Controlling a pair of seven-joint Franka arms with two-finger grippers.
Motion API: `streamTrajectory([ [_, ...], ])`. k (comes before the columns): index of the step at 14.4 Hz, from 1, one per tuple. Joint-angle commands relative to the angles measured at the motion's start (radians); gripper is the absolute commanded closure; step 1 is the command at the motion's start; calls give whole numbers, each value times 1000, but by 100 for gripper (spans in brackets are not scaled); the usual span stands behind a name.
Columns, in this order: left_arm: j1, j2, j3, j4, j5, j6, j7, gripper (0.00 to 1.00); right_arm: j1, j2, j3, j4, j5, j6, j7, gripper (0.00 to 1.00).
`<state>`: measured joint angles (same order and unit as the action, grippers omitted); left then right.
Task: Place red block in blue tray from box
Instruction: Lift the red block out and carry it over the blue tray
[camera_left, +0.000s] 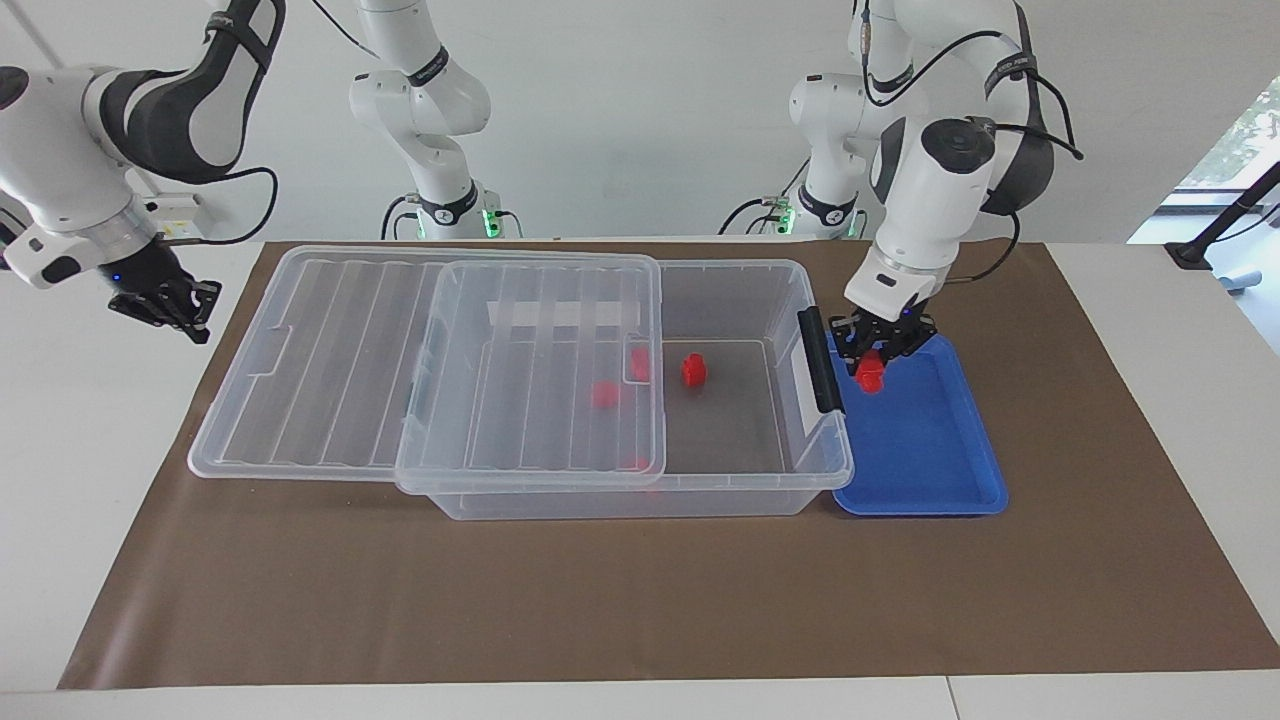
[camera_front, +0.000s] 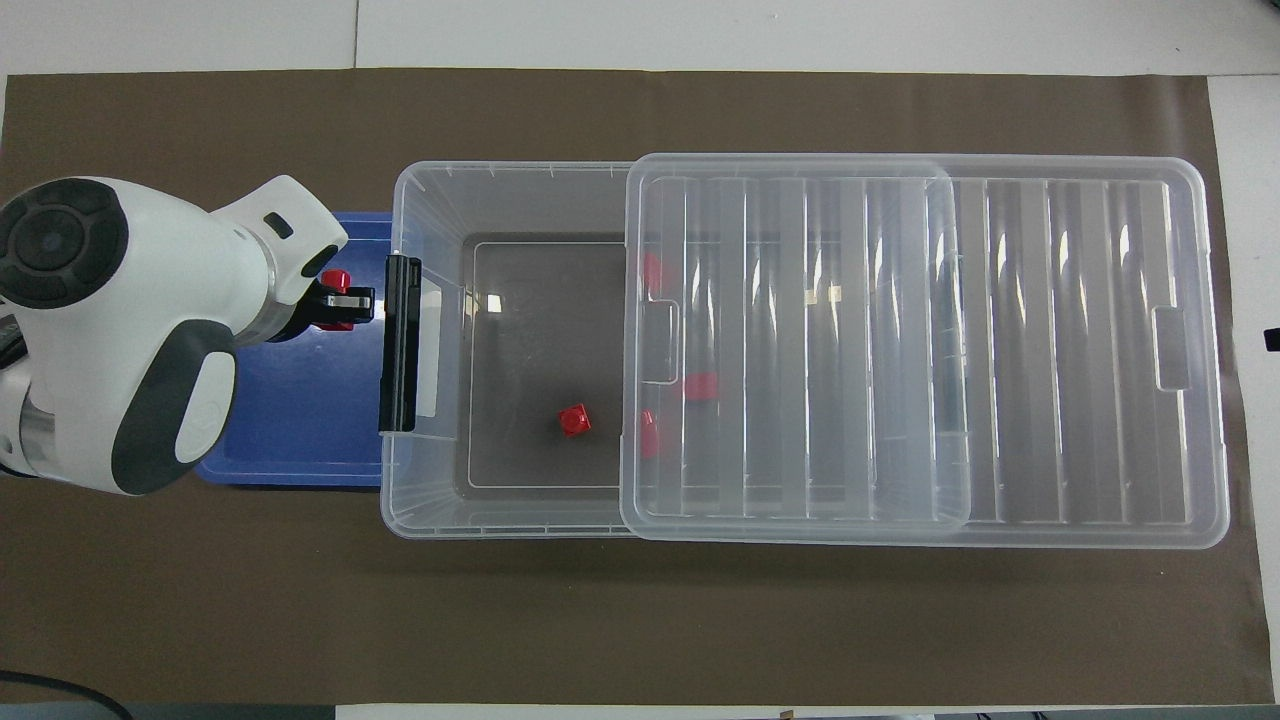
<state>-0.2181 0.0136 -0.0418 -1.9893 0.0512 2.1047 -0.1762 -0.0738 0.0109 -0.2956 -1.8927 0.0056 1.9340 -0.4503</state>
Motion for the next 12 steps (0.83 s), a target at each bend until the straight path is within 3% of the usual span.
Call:
streamTrajectory([
  [1,60,-32,-7,-126,9,136,79,100,-1,-9,6,-43,-13,34,41,100],
  [4,103,-14,-7,-193,9,242,110,100,9,-9,6,-62,-10,56,103,100],
  [9,143,103,-6,-236,9,403,175,100,38,-11,9,-77,0,57,174,100],
  [12,168,150,-6,-240,9,434,192,100,87,-12,10,-89,4,57,252,100],
])
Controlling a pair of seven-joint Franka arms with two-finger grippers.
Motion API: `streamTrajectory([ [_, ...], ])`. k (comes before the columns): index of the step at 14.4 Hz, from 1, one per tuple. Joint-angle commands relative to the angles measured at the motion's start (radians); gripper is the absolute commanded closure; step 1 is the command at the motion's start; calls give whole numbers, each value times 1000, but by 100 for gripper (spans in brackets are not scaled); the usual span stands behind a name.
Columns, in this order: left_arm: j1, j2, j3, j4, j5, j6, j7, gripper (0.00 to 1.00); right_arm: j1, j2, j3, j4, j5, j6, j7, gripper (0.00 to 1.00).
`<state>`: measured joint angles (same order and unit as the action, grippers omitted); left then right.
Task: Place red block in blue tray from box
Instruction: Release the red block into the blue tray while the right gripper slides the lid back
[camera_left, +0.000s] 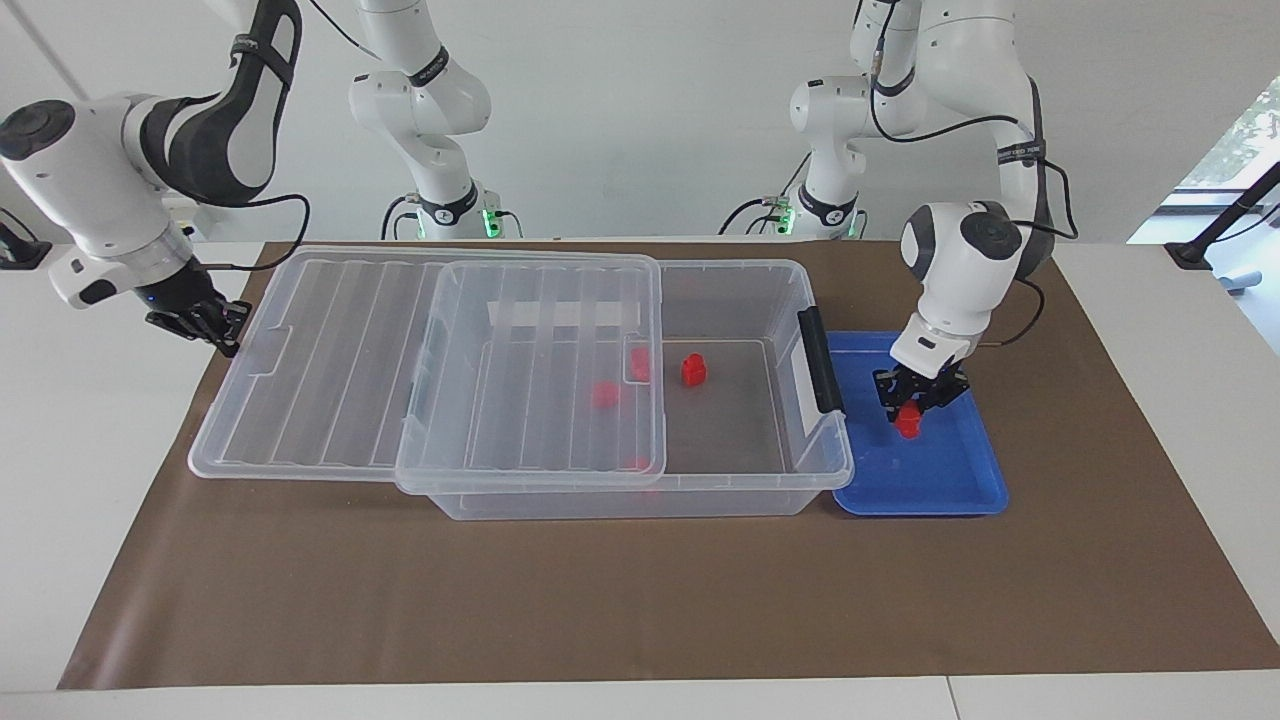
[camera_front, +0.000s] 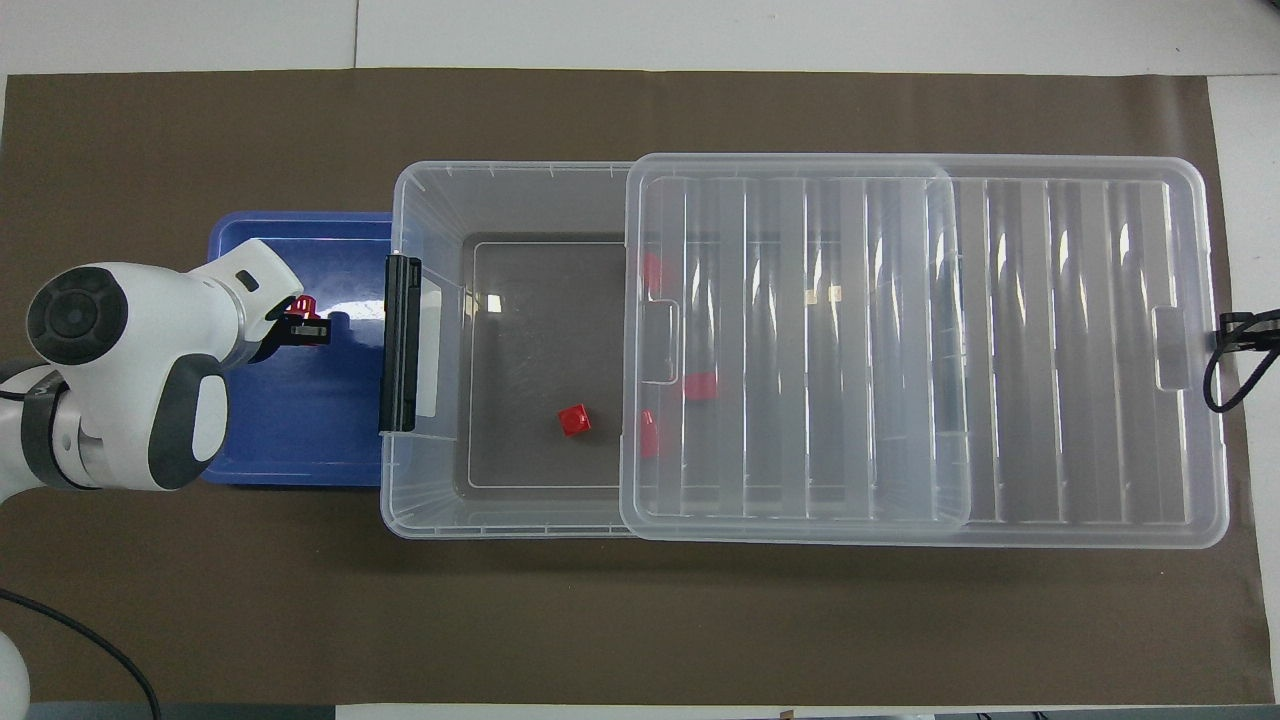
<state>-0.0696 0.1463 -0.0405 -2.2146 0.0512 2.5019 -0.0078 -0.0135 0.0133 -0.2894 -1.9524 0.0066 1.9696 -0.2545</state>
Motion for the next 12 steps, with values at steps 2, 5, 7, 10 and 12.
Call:
streamTrajectory([
  [2,21,38,-7,-14,9,37,28,100,49,-15,9,-30,3,20,86,100],
  [5,21,47,-7,-7,9,23,32,74,96,-16,10,-34,3,14,161,100],
  [7,19,46,-7,-5,9,18,29,0,121,-19,10,-37,3,14,207,100],
  [10,10,7,-7,41,9,-98,28,0,150,-22,21,-42,4,11,270,100],
  [12,5,-23,-9,96,9,-214,20,0,158,-22,50,-42,4,8,326,100],
])
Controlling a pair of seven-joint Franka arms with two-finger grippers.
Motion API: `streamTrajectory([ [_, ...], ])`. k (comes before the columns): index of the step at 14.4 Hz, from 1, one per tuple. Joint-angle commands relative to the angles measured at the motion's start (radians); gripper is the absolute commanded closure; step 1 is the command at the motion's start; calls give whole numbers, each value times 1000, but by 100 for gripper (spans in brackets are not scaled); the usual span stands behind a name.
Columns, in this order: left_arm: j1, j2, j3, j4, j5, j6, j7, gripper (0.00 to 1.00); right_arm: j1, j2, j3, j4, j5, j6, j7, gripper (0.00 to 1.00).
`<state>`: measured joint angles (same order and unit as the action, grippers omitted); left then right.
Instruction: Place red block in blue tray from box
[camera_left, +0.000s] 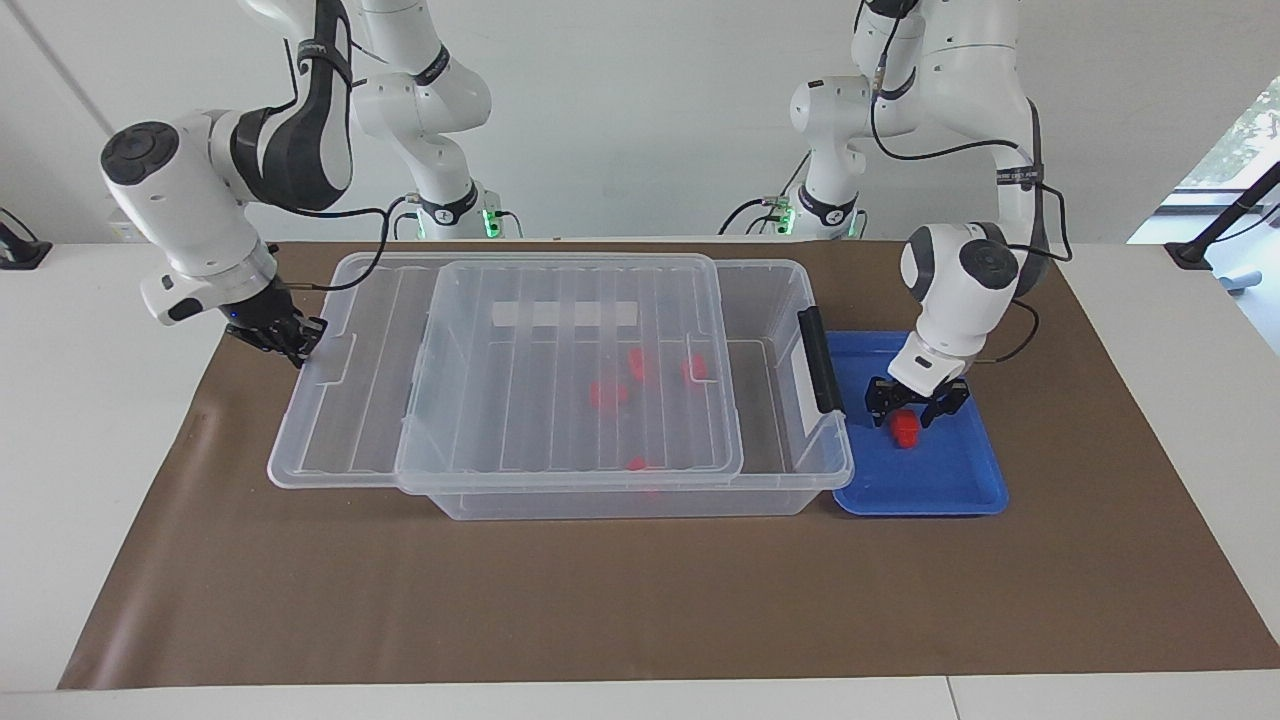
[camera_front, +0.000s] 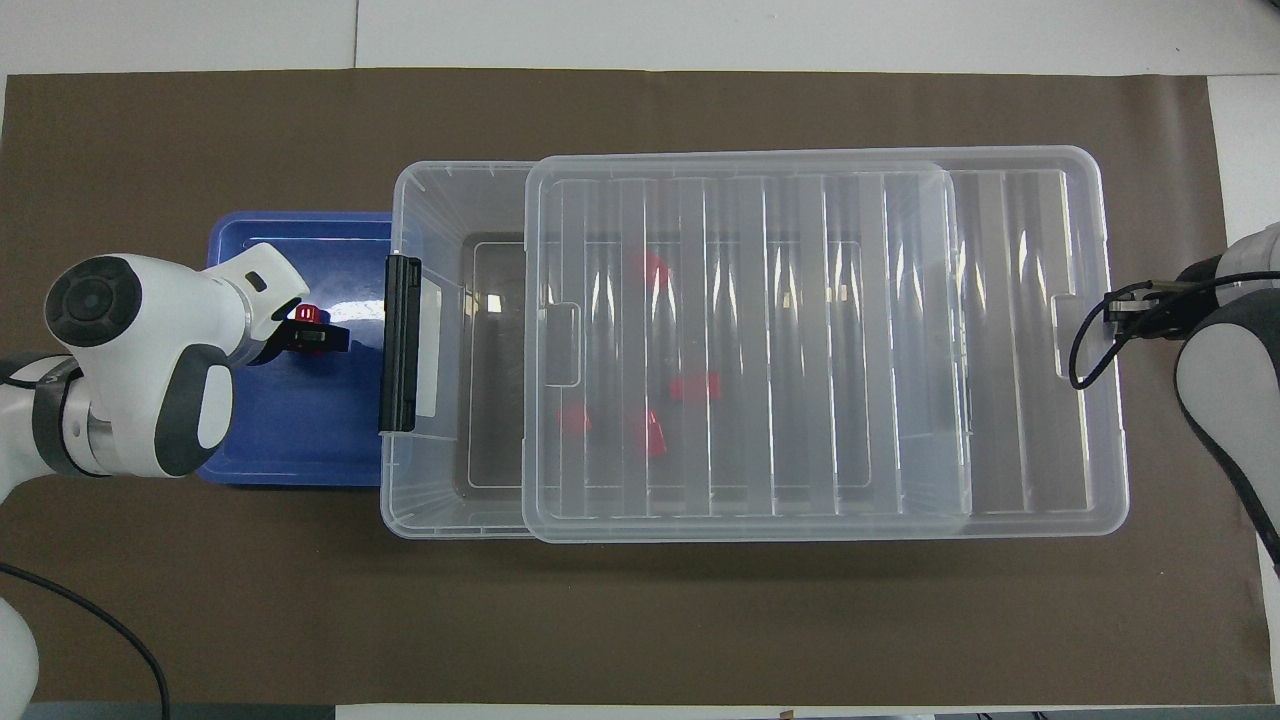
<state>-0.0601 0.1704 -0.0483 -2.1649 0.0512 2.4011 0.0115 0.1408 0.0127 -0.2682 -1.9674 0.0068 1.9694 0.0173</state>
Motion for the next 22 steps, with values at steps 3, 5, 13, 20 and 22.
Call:
streamTrajectory([
  [3,-6,-100,-8,149,9,-271,-2,0,3,-23,75,-27,4,8,116,100],
  [5,-23,-112,-10,248,9,-408,-4,0,3,-23,110,-27,4,8,174,100],
  [13,-32,-108,-10,618,-22,-806,1,0,23,-28,161,-33,5,9,289,100],
  [20,17,-130,2,608,-25,-832,50,0,25,-30,181,-36,5,14,309,100],
  [22,17,-155,1,559,-25,-810,53,0,25,-30,182,-41,7,16,320,100],
])
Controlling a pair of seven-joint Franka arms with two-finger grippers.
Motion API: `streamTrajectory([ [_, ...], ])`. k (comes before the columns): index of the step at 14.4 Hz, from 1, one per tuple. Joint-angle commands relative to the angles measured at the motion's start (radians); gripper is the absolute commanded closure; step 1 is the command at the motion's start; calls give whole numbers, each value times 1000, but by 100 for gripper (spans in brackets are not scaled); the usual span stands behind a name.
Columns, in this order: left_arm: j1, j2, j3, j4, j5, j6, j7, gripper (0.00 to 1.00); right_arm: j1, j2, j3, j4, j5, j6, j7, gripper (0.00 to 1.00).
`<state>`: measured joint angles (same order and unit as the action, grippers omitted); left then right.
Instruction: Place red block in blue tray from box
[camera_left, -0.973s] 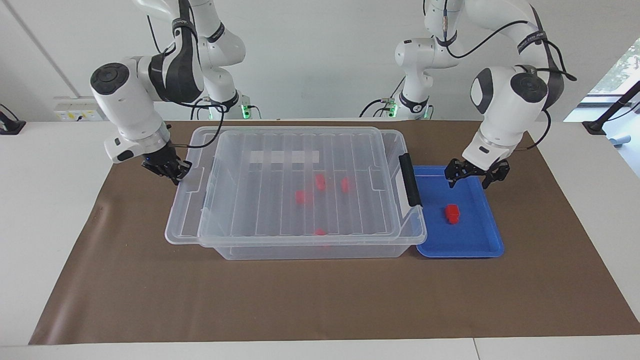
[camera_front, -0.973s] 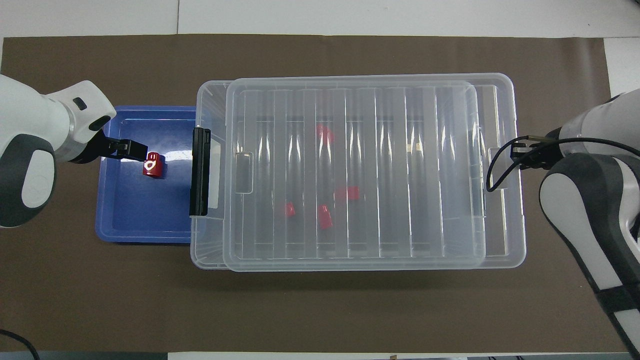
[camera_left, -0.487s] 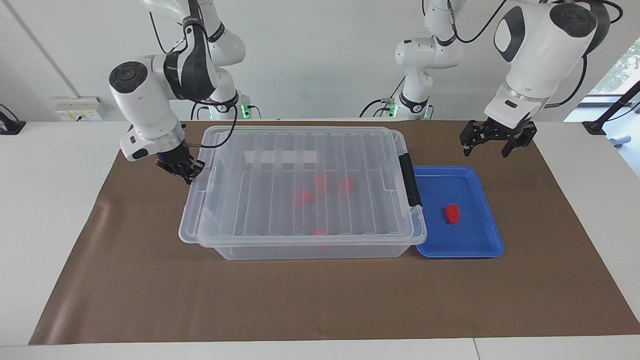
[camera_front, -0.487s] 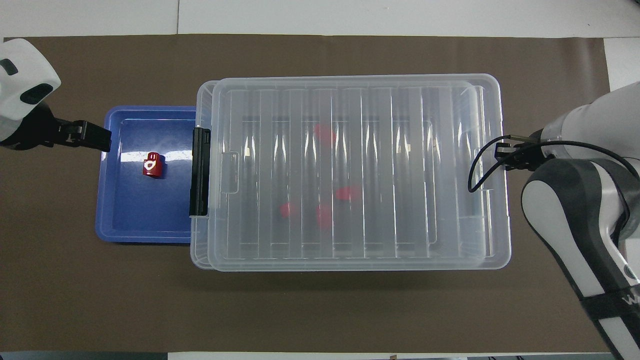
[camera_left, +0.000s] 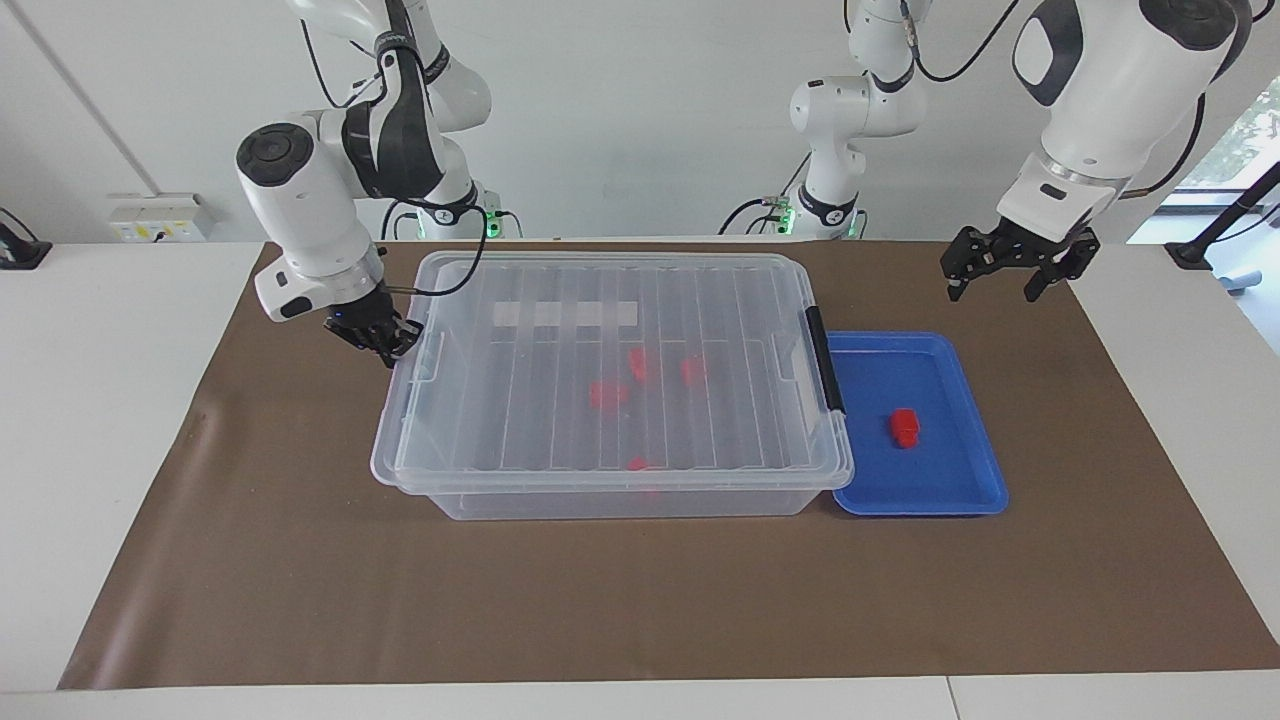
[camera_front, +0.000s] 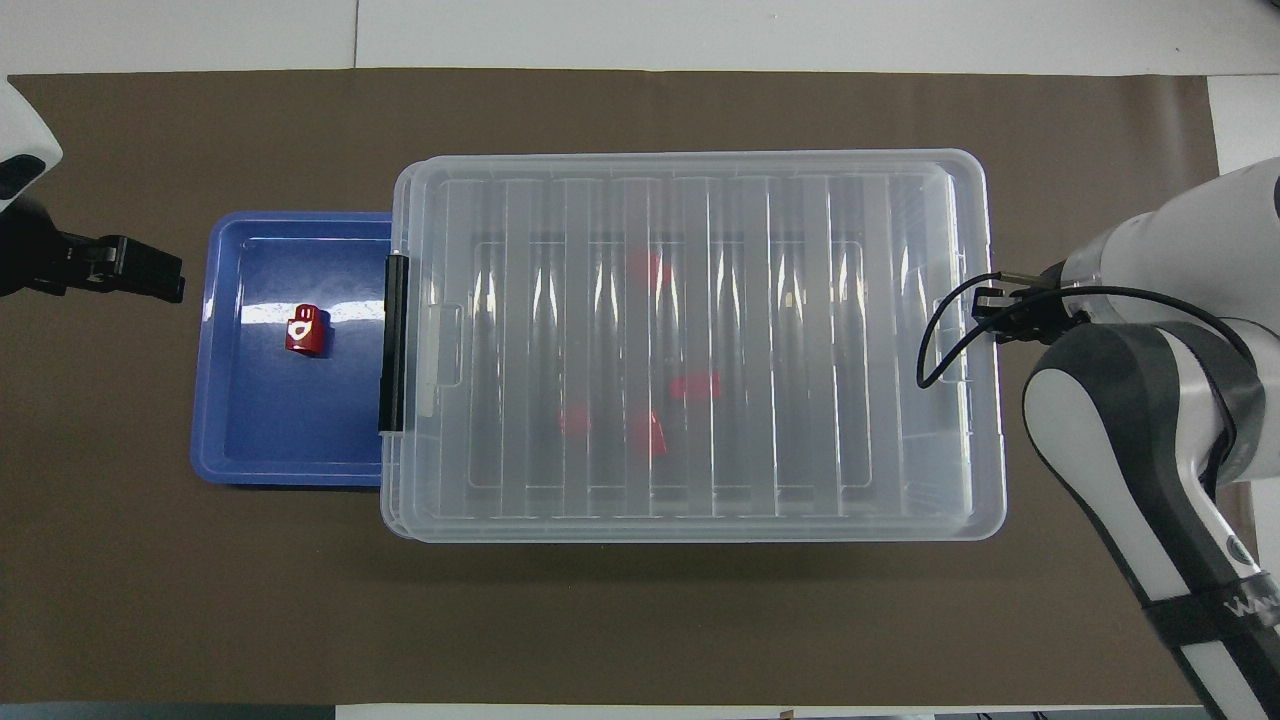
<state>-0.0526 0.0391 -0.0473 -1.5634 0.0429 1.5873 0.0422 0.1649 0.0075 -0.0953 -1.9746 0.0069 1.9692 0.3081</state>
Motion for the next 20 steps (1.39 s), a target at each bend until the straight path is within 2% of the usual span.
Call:
streamTrajectory([
  [1,10,-28,0,-50,-18,14,21,0,1,-26,17,-33,7,16,43,100],
  [9,10,-33,0,-41,-48,43,19,0,-10,-21,22,-9,7,-7,34,100],
  [14,8,-68,0,-73,-60,40,13,0,-59,-26,17,141,7,-183,28,100],
  [18,10,-90,0,-98,-61,37,18,0,-128,-26,9,255,11,-315,-78,100],
  [19,10,-93,0,-99,-61,36,18,0,-146,-27,8,269,19,-341,-139,98],
  [20,10,-99,0,-101,-61,33,16,0,-163,-27,3,281,19,-363,-182,79],
])
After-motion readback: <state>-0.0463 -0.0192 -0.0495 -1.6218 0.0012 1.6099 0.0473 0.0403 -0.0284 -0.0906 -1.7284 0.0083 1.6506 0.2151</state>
